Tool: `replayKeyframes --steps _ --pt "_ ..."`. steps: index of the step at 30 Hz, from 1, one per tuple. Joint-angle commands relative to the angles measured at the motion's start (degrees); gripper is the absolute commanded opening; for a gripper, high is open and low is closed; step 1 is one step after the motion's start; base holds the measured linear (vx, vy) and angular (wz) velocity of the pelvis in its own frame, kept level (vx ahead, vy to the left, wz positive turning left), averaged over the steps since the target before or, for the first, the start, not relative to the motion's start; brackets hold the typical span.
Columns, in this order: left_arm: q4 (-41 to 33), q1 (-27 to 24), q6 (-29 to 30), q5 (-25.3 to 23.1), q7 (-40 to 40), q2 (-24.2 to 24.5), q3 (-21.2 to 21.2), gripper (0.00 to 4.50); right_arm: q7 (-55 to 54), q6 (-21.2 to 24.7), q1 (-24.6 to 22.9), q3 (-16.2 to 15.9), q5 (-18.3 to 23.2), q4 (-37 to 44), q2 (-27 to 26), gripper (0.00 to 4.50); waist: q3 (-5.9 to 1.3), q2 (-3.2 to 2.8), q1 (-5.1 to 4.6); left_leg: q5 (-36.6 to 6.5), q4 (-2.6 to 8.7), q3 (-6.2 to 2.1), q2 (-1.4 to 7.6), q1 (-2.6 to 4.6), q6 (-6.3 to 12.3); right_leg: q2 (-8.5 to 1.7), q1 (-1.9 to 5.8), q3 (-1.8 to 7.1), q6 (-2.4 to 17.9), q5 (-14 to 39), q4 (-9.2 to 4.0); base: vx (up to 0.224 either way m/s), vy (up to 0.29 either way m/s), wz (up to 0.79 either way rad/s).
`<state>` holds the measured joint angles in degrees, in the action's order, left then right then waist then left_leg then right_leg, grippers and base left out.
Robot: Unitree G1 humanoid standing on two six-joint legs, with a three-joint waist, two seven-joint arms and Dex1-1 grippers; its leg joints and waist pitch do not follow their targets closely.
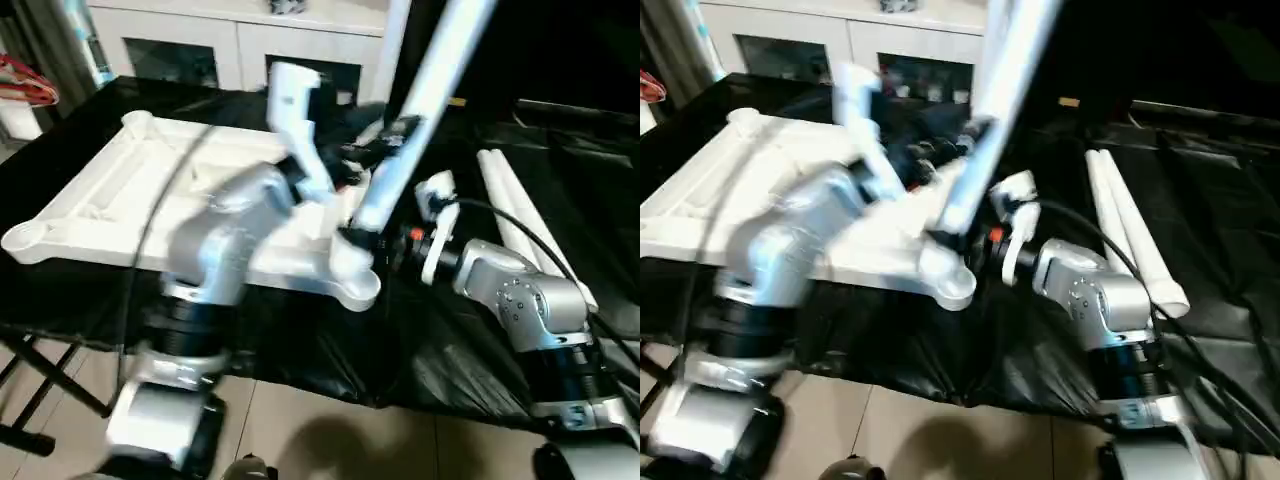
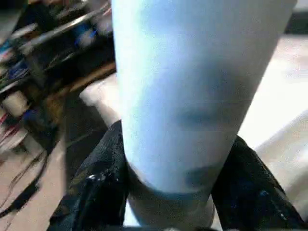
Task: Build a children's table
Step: Pick table leg
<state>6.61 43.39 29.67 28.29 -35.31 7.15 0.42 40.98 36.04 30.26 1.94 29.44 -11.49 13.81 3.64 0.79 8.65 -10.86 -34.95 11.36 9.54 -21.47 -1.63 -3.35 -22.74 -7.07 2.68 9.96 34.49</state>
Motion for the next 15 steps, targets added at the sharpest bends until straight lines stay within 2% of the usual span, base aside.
replayKeyframes --steps 1,2,4,5,6,7,8,9,10,11,13,14,15 --pt "2.6 0.4 -1.9 -1.0 -3.9 2.1 0.2 3.0 -2.7 -1.9 -0.8 2.7 -0.1 0.4 0.3 1.89 -4.87 -0.32 -0.13 -3.7 3.68 -2.54 4.5 1.17 1.17 -6.66 3.14 4.32 4.7 11.9 -4.01 0.0 0.0 0.0" --pt "4.0 0.1 -3.1 -1.8 -6.5 3.6 -0.7 3.0 -3.1 -2.3 -1.5 3.3 -0.1 0.9 0.6 1.89 -4.92 -0.46 -0.19 -3.8 3.67 -2.53 4.46 1.25 1.14 -6.6 3.12 4.31 4.8 11.5 -4.0 0.0 0.0 0.0" --pt "4.9 -0.1 -4.1 -2.4 -8.4 4.5 -1.3 3.0 -3.3 -2.5 -1.9 3.7 -0.2 1.2 0.6 1.89 -5.01 -0.33 -0.26 -3.7 3.72 -2.55 4.51 1.22 1.03 -6.72 3.32 4.37 5.1 9.8 -3.7 0.0 0.0 0.0" --pt "7.4 -0.8 -7.5 -6.2 -13.0 7.7 -5.4 3.0 -4.2 -3.2 -2.9 4.1 -1.2 1.8 1.3 1.89 -5.02 -0.7 -0.31 -3.7 3.68 -2.55 4.49 1.15 0.98 -6.74 3.34 4.4 5.5 9.2 -3.61 0.0 0.0 0.0" --pt "8.9 -1.3 -9.6 -8.5 -15.8 9.5 -8.1 3.0 -4.6 -3.7 -3.6 4.0 -2.1 2.2 1.9 1.89 -4.89 -0.69 -0.28 -3.9 3.82 -2.66 4.36 1.21 1.27 -6.58 3.19 4.4 4.4 10.1 -4.04 0.0 0.0 0.0" --pt "10.2 -1.6 -11.5 -10.5 -18.2 11.0 -10.4 3.0 -5.0 -4.2 -4.1 3.9 -3.0 2.5 2.3 1.89 -4.92 -0.55 -0.36 -4.0 3.84 -2.57 4.33 1.32 1.16 -6.56 3.2 4.5 4.1 10.1 -3.9 0.0 0.0 0.0" --pt "11.9 -2.0 -13.9 -12.7 -20.7 12.5 -12.9 3.0 -5.5 -4.5 -4.8 3.9 -3.8 2.8 2.9 1.89 -4.9 -0.78 -0.44 -4.0 3.87 -2.63 4.37 1.24 0.97 -6.61 3.25 4.53 4.1 10.1 -3.8 0.0 0.0 0.0" --pt "15.6 -2.3 -16.4 -15.0 -26.2 14.5 -16.8 3.0 -5.8 -5.0 -6.0 4.0 -4.6 3.4 3.8 1.89 -4.82 -0.96 -0.42 -4.4 3.88 -2.5 4.25 1.34 1.0 -6.55 3.13 4.56 3.4 11.2 -4.34 0.0 0.0 0.0" --pt "17.0 -2.3 -17.8 -16.0 -28.0 15.2 -18.1 3.0 -6.0 -5.0 -6.5 4.2 -4.8 3.7 4.0 1.89 -4.89 -0.92 -0.46 -4.9 3.93 -2.46 4.32 1.38 0.65 -6.61 3.22 4.61 3.2 11.6 -4.11 0.0 0.0 0.0" --pt "18.6 -2.2 -18.8 -17.1 -29.4 15.8 -19.4 3.0 -6.2 -4.9 -6.9 4.3 -4.9 4.1 4.4 1.89 -4.96 -1.13 -0.67 -5.5 3.96 -2.47 4.39 1.32 0.15 -6.65 3.28 4.56 3.6 11.6 -3.95 0.0 0.0 0.0" --pt "21.6 -1.9 -21.4 -19.2 -31.9 16.6 -21.4 2.72 -6.3 -4.6 -7.7 4.5 -4.9 5.0 5.0 1.89 -5.04 -1.54 -0.7 -6.8 3.94 -2.59 4.6 1.38 -0.2 -6.92 3.36 4.52 4.9 11.7 -4.05 0.0 0.0 0.0" --pt "22.2 -1.8 -21.7 -19.6 -32.2 16.7 -21.7 2.65 -6.3 -4.6 -7.8 4.5 -4.9 5.2 5.2 1.89 -4.98 -1.39 -0.7 -7.1 3.97 -2.56 4.56 1.4 -0.07 -6.9 3.35 4.47 5.2 11.8 -4.26 0.0 0.0 0.0" --pt "23.5 -1.5 -22.4 -20.4 -32.9 16.9 -22.3 2.62 -6.3 -4.5 -8.2 4.5 -4.9 5.5 5.4 1.89 -4.92 -1.74 -0.81 -7.9 4.0 -2.57 4.55 1.4 -0.15 -6.81 3.39 4.43 5.6 11.9 -4.38 0.0 0.0 0.0"
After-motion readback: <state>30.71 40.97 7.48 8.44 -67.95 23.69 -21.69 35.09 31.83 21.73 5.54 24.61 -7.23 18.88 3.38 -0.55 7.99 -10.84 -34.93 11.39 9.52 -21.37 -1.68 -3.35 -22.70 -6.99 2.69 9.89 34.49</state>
